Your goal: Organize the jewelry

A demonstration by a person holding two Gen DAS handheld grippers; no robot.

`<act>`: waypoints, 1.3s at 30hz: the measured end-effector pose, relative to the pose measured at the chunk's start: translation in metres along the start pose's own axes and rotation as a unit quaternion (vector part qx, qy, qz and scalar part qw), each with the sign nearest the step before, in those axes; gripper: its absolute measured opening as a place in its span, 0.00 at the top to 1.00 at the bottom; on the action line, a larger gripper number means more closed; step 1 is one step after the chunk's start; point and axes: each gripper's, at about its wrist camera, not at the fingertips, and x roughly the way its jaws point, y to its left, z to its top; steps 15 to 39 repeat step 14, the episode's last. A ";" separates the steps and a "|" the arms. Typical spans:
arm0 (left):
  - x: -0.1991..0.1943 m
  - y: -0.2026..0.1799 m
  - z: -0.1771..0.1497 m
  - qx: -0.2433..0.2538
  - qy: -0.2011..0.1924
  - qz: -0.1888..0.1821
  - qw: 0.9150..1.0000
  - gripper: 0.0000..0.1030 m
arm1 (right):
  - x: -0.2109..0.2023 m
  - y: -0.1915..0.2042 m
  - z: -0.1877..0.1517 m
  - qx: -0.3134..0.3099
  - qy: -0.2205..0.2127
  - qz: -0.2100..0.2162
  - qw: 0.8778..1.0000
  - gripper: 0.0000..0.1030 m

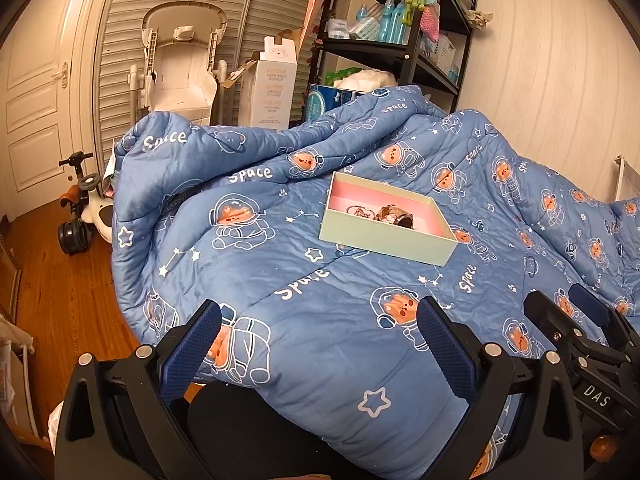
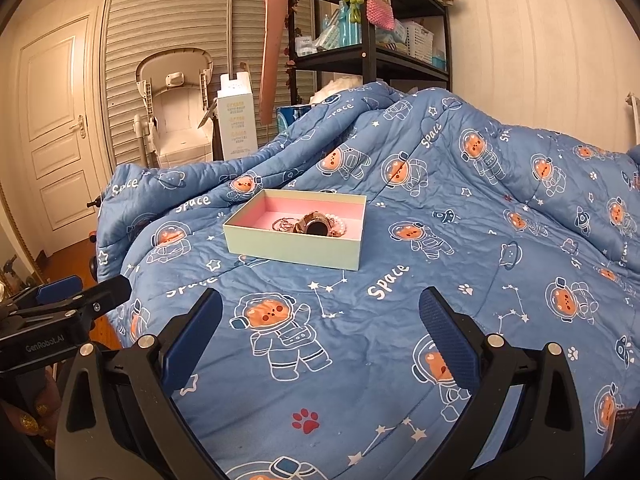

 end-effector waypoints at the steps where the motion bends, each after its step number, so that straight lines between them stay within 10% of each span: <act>1: 0.000 0.000 0.000 0.000 0.000 -0.002 1.000 0.07 | 0.000 0.000 0.000 0.001 0.001 0.000 1.000 0.06; 39: -0.004 -0.004 0.001 0.001 0.000 0.000 1.000 0.07 | 0.000 -0.001 0.000 0.001 0.001 0.001 1.000 0.06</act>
